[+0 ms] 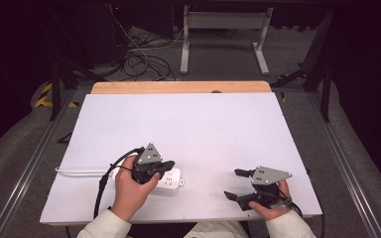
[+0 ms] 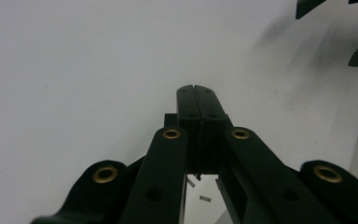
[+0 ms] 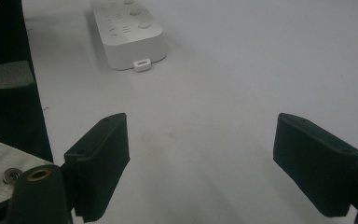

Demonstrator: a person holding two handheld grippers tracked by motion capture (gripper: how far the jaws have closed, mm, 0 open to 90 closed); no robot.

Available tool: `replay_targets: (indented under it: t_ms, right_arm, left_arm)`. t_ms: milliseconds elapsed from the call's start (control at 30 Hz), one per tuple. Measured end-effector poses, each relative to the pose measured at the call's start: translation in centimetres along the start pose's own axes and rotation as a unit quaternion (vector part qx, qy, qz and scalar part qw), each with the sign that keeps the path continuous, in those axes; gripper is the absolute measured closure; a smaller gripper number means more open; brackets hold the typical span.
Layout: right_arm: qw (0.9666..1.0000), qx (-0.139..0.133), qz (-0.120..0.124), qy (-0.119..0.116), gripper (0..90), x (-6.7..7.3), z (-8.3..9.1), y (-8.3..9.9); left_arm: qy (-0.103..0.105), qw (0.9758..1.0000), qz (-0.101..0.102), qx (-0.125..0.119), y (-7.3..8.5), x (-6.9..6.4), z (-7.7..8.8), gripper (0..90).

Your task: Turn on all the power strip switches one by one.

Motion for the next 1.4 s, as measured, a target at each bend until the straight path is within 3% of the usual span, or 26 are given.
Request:
replay_targets:
  t_ms: [67, 100, 200, 433, 533, 600, 767, 933, 1100, 1400]
  right_arm:
    - [1.0, 0.0, 0.0, 0.0, 19.2, 0.0, 0.0, 0.0]
    - [1.0, -0.001, 0.0, 0.0, 19.2, 0.0, 0.0, 0.0]
    - [1.0, -0.002, 0.0, -0.001, 19.2, 0.0, 0.1, 0.0]
    - [1.0, -0.003, 0.001, 0.0, 19.0, 0.0, 0.1, -0.1]
    - [1.0, -0.003, 0.0, 0.0, 18.9, 0.0, 0.1, 0.0]
    - [1.0, -0.003, 0.0, -0.001, 18.8, 0.0, 0.1, 0.0]
    - [1.0, -0.008, -0.001, -0.004, 18.0, 0.1, 0.1, -0.1]
    - [1.0, -0.008, 0.0, -0.005, 17.3, 0.1, 0.1, -0.1]
    - [0.9999, -0.01, 0.0, -0.006, 15.8, 0.1, 0.2, -0.1]
    - [0.9999, -0.011, 0.001, -0.007, 13.9, 0.1, 0.2, -0.2]
  left_arm:
    - [0.001, 1.0, 0.0, 0.0, -0.1, -0.1, 0.3, 88.1]
    - [0.0, 1.0, 0.0, -0.001, -0.2, -0.1, 0.5, 78.2]
    - [0.004, 1.0, 0.001, -0.003, -0.4, -0.3, 1.2, 70.7]
    - [-0.003, 0.9989, -0.021, -0.043, -1.2, -0.5, 3.9, 47.4]
    - [-0.012, 0.9984, -0.019, -0.051, -1.0, -0.4, 5.0, 40.8]
    - [-0.008, 0.998, -0.017, -0.061, -0.8, -0.4, 5.6, 36.6]
    - [-0.004, 0.9952, -0.038, -0.09, -0.3, -0.3, 7.2, 27.0]
    - [0.001, 0.9932, -0.045, -0.107, 0.4, -0.3, 8.1, 22.3]
    - [0.003, 0.993, -0.037, -0.112, 1.6, 0.1, 8.5, 20.1]
    - [-0.007, 0.991, -0.044, -0.126, 3.9, 0.6, 9.3, 18.5]
Point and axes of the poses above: each handheld gripper's, and its own axes: z roughly backward along the jaws, y roughly out of its underside, x roughly to its left, the point moved 5 cm from there along -z, roughly forward along the jaws, and after that the axes turned 7 degrees about y, right-handed, at the moved point
